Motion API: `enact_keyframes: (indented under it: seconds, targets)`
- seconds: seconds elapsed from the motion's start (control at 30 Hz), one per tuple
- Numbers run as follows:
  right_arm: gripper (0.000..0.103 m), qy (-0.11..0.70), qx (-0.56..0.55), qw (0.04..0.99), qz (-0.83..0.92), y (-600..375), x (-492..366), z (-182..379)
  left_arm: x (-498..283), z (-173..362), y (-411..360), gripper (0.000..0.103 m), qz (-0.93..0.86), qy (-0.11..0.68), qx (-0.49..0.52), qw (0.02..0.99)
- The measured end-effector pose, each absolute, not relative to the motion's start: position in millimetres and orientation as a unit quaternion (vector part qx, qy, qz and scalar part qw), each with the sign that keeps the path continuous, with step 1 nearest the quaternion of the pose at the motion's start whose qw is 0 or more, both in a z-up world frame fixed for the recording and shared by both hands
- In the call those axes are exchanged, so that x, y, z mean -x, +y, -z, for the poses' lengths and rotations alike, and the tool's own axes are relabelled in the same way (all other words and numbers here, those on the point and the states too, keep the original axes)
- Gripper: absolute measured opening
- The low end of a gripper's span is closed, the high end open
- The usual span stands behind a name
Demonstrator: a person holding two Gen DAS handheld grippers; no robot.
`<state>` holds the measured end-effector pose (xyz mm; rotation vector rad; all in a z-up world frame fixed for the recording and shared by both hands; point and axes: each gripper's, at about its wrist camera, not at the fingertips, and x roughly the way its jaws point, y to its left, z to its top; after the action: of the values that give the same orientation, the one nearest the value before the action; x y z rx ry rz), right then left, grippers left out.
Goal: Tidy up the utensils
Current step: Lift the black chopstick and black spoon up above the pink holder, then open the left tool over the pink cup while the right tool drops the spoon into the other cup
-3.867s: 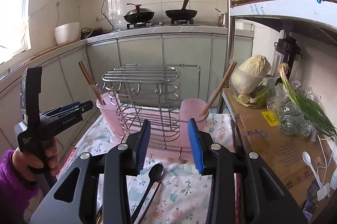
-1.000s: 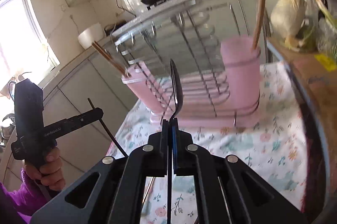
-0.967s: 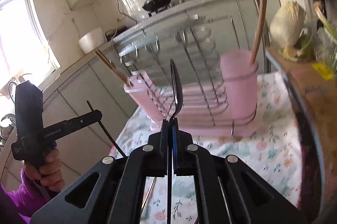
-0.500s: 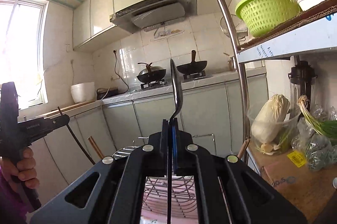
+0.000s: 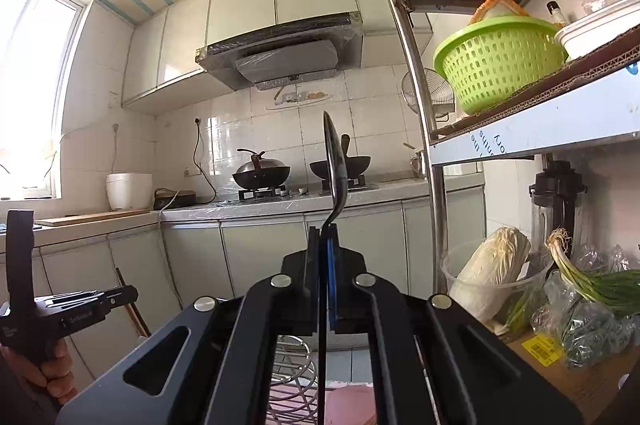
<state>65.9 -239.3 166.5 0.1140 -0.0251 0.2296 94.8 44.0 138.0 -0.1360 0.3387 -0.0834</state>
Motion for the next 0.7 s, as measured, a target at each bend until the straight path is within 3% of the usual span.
enact_keyframes:
  seconds: [0.7]
  targets:
    - [0.004, -0.02, -0.004, 0.995, -0.099, -228, -89, -136, -109, -100, 44, 0.004, 0.045, 0.192, 0.071, 0.978]
